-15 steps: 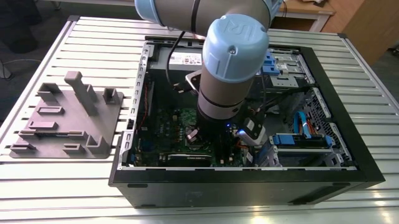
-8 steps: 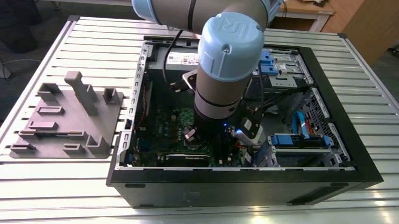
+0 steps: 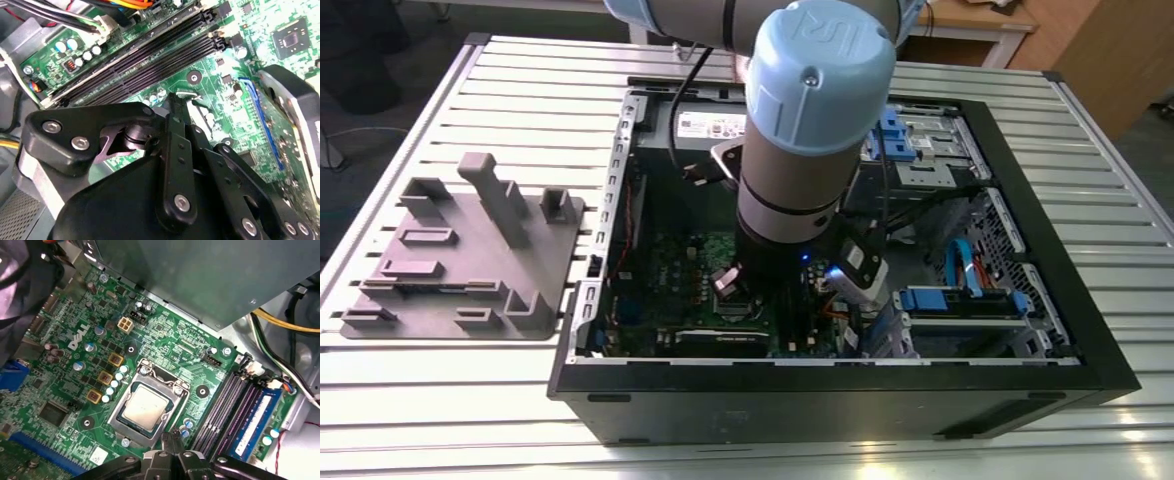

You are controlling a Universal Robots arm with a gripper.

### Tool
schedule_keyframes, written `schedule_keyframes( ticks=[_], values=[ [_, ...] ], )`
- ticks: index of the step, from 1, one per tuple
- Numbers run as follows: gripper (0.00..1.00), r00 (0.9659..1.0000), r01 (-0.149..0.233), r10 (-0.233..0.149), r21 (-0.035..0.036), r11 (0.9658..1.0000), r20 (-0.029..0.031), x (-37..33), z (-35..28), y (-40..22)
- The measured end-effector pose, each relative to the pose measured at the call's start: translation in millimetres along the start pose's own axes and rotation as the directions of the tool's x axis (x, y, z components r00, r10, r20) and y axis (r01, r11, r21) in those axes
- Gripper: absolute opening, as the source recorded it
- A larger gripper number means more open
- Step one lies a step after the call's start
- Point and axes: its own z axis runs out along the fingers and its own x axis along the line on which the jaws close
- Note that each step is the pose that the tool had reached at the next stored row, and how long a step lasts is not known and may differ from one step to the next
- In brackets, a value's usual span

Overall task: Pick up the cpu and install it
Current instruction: 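Install the first cpu locking lever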

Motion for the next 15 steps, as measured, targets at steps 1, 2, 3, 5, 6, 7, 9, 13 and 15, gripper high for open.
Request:
schedule_keyframes(
  ticks=[1, 2, 3, 5, 6, 7, 9, 13, 15],
  values=[
    [0.11, 1.0000, 0.000, 0.000, -0.0002, 1.0000, 0.0003, -0.1, 0.0, 0.0],
    [0.11, 1.0000, 0.000, 0.000, -0.0003, 1.0000, 0.0004, -0.1, 0.0, 0.0],
    [0.11, 1.0000, 0.000, 0.000, -0.0002, 1.0000, 0.0002, 0.0, -0.2, 0.0],
    [0.11, 1.0000, 0.000, 0.000, 0.0000, 1.0000, 0.0000, 0.0, -0.4, 0.0],
    [0.11, 1.0000, 0.000, 0.000, 0.0000, 1.0000, 0.0000, 0.4, -0.4, 0.3],
    [0.11, 1.0000, 0.000, 0.000, 0.0001, 1.0000, -0.0001, 1.5, -0.5, 0.8],
    [0.11, 1.0000, 0.000, 0.000, 0.0001, 1.0000, 0.0001, 5.0, -0.5, 2.8],
    [0.11, 1.0000, 0.000, 0.000, 0.0004, 1.0000, 0.0009, 11.0, -0.6, 6.3],
    [0.11, 1.0000, 0.000, 0.000, 0.0005, 1.0000, 0.0012, 11.7, -0.8, 6.7]
  ],
)
